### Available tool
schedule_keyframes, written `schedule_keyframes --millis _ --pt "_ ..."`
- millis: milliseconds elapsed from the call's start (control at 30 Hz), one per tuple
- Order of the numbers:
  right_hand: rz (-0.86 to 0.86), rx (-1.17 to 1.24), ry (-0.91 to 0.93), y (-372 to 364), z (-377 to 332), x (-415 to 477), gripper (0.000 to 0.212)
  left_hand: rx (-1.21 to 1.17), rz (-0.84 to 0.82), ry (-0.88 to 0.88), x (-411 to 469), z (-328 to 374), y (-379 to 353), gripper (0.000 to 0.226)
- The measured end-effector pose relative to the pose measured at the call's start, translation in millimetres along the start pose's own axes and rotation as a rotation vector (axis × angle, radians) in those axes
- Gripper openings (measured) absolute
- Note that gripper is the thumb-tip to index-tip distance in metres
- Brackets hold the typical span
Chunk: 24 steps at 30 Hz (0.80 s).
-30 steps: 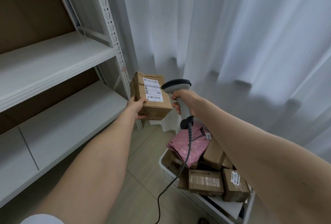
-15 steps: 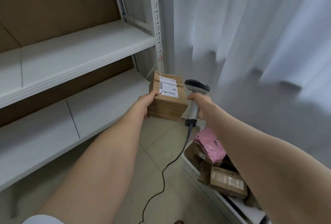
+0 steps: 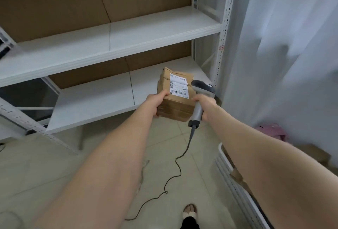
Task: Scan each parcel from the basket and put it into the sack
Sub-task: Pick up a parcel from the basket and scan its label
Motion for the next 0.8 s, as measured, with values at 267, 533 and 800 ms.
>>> schedule_keyframes --millis 267,533,800 --pt "-0.131 -0.105 -0.038 -96 41 -53 0.053 -0.065 0.112 0.067 -7 -71 110 0.058" --pt "-0.220 -0.139 -0.054 -219 92 -89 0.051 -0.126 0.169 0.135 28 -131 232 0.071" --pt "-0.186 -0.106 -0.160 -368 180 -114 0.045 -0.092 0.166 0.192 107 -188 365 0.059"
Point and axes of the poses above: each hand's wrist, its own x-axis towards the middle knuckle, its own y-axis out of the back of the hand, z = x × y, the point moved 6 cm from there along x, towards the middle knuckle, and after that the axes turned 14 degrees about y, right-handed, at the moved point
